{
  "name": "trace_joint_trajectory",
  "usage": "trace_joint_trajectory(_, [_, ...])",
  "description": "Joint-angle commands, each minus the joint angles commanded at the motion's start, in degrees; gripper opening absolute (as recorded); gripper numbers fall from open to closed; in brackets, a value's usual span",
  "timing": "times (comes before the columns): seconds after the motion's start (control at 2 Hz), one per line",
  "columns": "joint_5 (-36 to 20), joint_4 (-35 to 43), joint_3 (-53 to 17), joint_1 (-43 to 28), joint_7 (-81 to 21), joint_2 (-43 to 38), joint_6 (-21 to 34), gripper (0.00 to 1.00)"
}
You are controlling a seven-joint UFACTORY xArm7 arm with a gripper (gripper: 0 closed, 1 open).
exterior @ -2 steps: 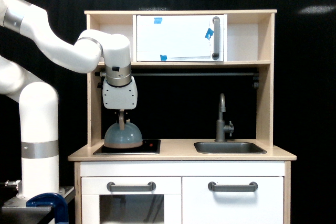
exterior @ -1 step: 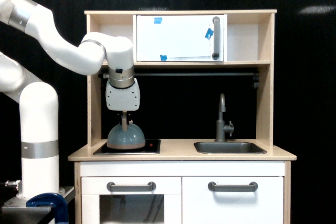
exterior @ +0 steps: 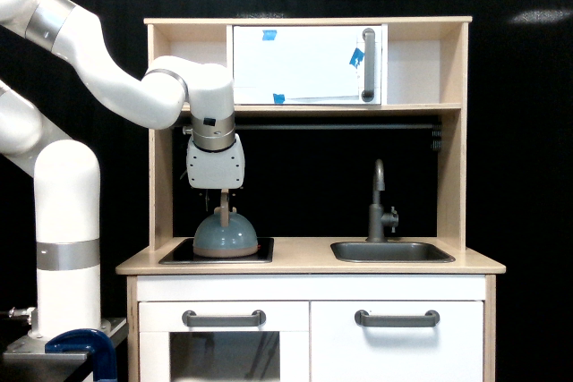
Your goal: Place the teapot on the stove
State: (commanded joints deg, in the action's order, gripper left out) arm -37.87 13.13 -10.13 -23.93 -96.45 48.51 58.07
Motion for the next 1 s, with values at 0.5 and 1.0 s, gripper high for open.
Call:
trace_joint_trajectory(0.5, [0.75,0.69,-0.71,-0.67,0.72,-0.11,0.15,1.0])
trace_joint_trajectory(1.0, [7.84,8.03,-5.2,1.37,4.71,2.64,10.22,1.0])
